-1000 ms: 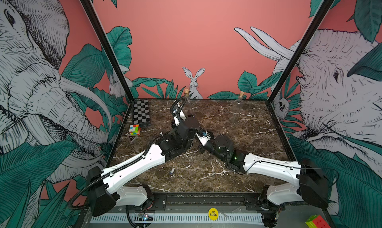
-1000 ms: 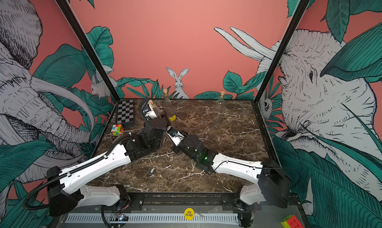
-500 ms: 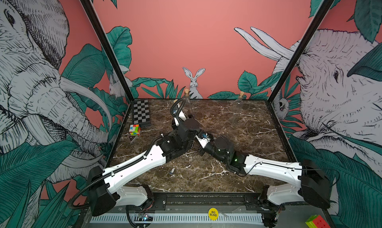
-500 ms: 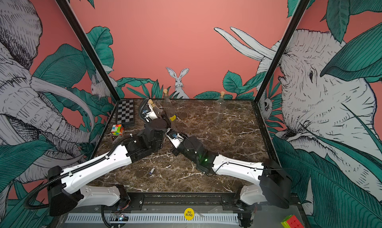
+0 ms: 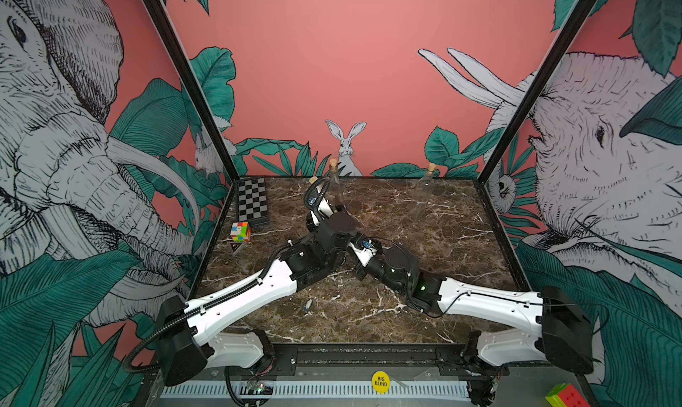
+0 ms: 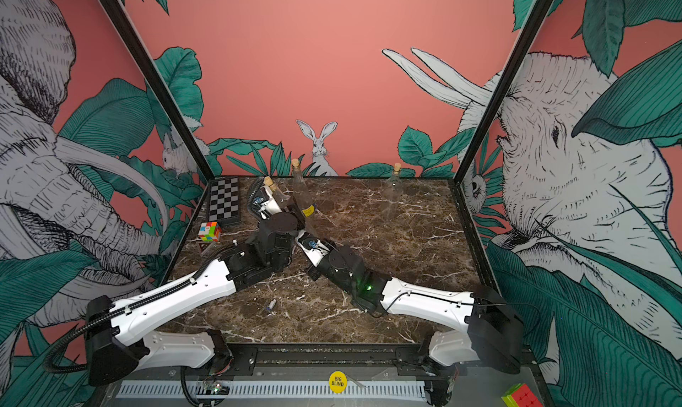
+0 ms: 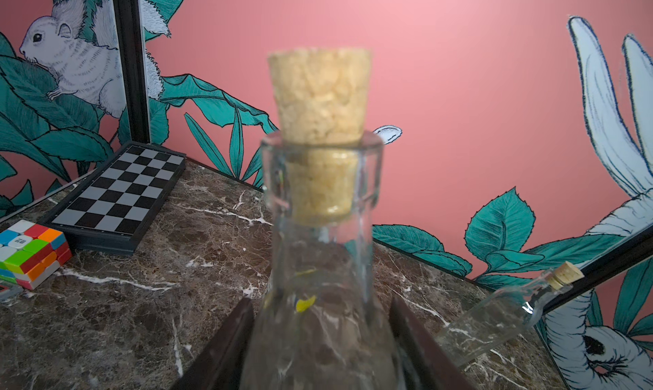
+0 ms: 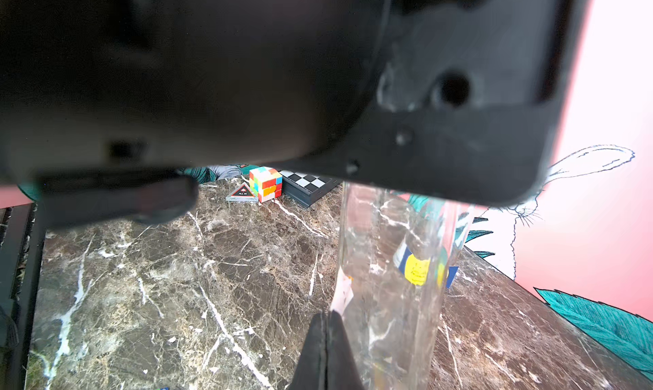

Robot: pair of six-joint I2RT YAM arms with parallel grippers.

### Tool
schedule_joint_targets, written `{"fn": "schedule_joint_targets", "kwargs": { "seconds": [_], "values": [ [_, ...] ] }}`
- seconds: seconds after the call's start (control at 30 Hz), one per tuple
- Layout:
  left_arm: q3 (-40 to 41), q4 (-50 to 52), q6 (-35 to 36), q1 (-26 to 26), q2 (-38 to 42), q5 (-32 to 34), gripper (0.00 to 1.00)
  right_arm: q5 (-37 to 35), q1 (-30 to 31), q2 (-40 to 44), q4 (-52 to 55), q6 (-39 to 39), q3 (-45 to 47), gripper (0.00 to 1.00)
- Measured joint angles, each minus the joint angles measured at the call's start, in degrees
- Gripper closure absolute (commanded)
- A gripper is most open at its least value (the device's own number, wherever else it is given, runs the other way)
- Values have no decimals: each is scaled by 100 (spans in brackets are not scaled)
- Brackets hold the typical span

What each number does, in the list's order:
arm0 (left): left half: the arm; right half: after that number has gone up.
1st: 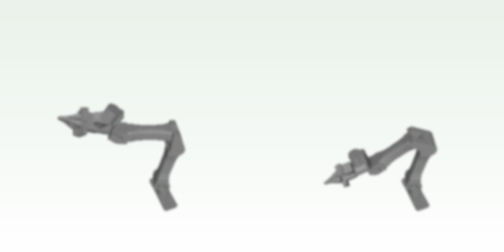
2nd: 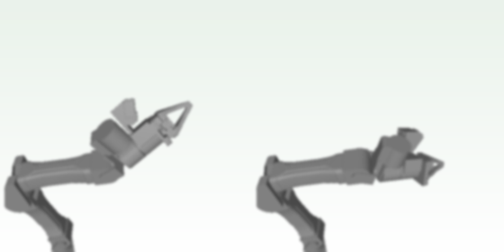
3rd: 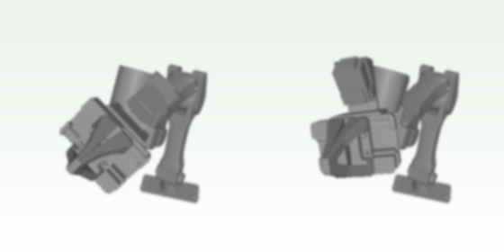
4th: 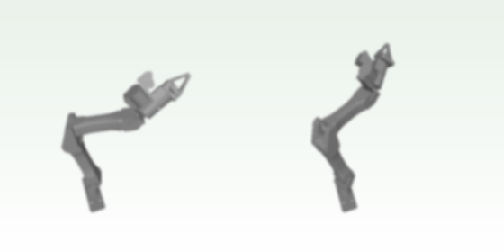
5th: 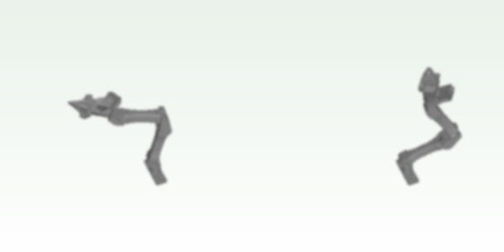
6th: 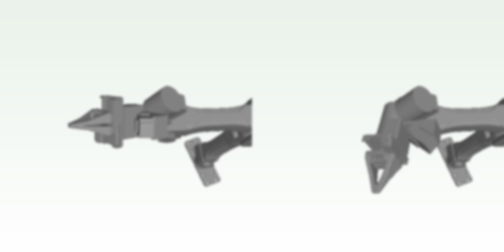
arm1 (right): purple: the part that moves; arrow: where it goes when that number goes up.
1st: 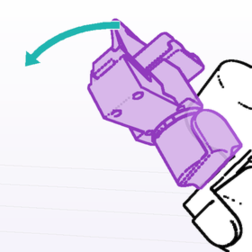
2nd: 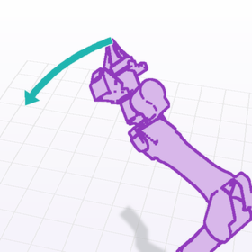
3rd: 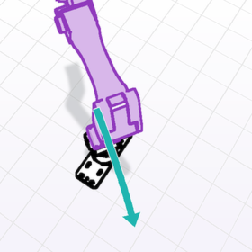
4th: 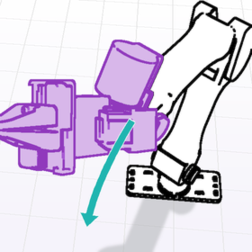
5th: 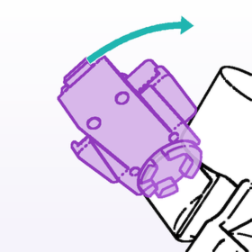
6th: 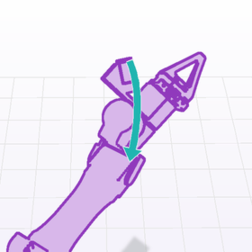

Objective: Remove the label from the bottle
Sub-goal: Tear open the label from the bottle, then place the label at the center of the board.

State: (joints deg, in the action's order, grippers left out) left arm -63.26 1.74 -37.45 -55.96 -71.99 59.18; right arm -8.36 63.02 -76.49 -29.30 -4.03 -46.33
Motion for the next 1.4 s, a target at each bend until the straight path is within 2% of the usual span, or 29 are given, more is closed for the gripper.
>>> {"fn": "schedule_joint_targets", "kwargs": {
  "seconds": [0.53, 0.7, 0.93, 1.07, 1.23, 1.4],
  "values": [
    [79, -116, 190, 2, 15, 50, 100, -22, 46, 398, 142, 109, 173, 100],
    [173, -531, 647, 2, 39, -72, 100, -28, 48, 846, 610, 221, 313, 100],
    [748, -1266, 1714, 129, 468, -1080, 100, 2, 46, 2096, 2756, 789, -35, 100],
    [1093, -1281, 2009, 564, 1071, -1952, 100, 323, -4, 2402, 4048, 1279, -529, 100],
    [1266, -1279, 2618, 992, 1705, -2968, 100, 1443, -378, 2210, 5257, 1832, -839, 100],
    [1357, -1266, 3049, 992, 1993, -3504, 100, 2500, -697, 1279, 6140, 1880, -868, 100]
  ]
}}
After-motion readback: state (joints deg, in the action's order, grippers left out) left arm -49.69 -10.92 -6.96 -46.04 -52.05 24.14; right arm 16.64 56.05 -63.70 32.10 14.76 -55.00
